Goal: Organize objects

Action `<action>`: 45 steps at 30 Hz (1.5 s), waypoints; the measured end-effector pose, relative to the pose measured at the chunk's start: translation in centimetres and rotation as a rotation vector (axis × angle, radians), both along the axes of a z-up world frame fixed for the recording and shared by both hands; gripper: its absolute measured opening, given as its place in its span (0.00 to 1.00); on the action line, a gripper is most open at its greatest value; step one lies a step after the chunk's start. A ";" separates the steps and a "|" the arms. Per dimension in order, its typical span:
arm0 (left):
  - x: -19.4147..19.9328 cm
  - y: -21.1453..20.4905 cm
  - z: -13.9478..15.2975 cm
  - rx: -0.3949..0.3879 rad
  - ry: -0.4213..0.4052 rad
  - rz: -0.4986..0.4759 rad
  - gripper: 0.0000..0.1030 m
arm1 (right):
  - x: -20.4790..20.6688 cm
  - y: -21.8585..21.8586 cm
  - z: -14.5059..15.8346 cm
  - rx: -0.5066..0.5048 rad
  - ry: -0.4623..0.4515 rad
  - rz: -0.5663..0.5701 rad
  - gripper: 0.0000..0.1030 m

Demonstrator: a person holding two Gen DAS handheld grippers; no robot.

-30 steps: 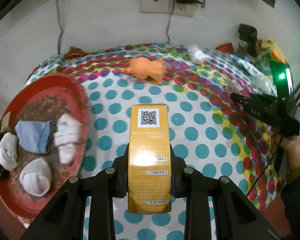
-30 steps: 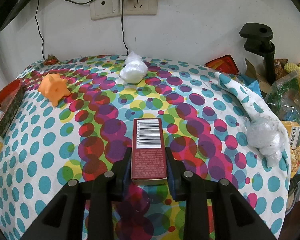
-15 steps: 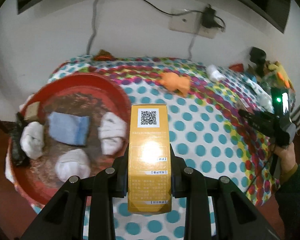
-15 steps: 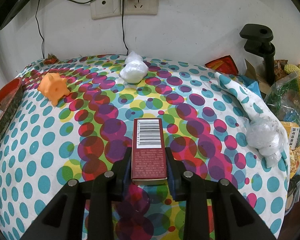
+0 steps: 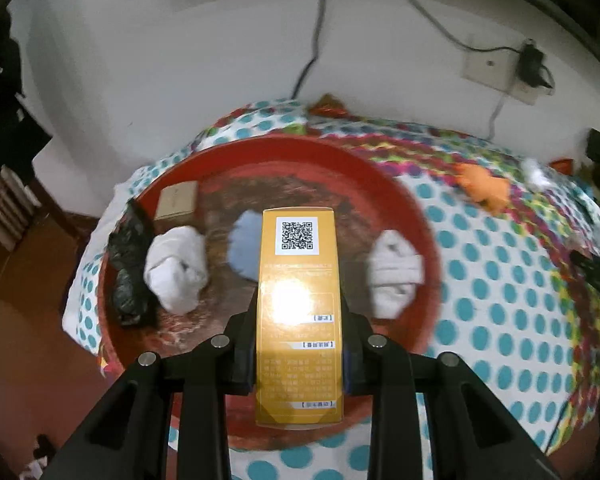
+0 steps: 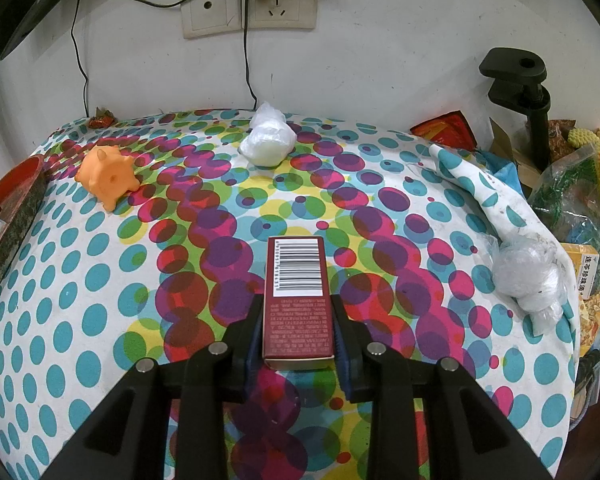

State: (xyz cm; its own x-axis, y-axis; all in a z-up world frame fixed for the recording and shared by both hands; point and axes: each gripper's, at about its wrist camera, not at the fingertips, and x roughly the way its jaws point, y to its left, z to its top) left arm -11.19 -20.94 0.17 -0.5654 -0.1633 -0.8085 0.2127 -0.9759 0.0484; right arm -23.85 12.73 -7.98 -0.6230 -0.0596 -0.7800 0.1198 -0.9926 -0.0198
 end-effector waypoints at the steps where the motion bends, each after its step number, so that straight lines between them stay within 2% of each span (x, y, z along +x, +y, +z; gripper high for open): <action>1: -0.1 -0.6 -0.3 0.007 -0.005 0.012 0.27 | 0.0 0.0 0.0 0.000 0.000 0.000 0.29; 5: -0.2 -2.4 -1.2 0.043 -0.013 0.038 0.27 | 0.0 -0.1 0.0 0.003 0.000 -0.012 0.29; 17: -0.9 -5.4 -3.3 0.026 -0.057 0.084 0.27 | 0.0 -0.3 0.1 0.007 0.001 -0.014 0.29; 21: -0.9 -6.7 -3.8 0.056 -0.063 0.116 0.27 | -0.1 -0.2 0.1 0.008 0.001 -0.015 0.30; 27: -1.0 -7.8 -4.5 0.043 -0.079 0.132 0.27 | -0.1 -0.3 0.2 0.010 0.001 -0.016 0.30; 39: -0.8 -7.4 -4.4 0.028 -0.070 0.114 0.29 | -0.1 -0.3 0.2 0.014 0.002 -0.018 0.30; 42: -0.7 -7.3 -4.2 0.034 -0.062 0.114 0.35 | -0.1 -0.5 0.2 0.014 0.002 -0.018 0.30; 45: -0.4 -7.0 -3.8 0.028 -0.051 0.100 0.38 | -0.1 -0.5 0.2 0.016 0.002 -0.019 0.30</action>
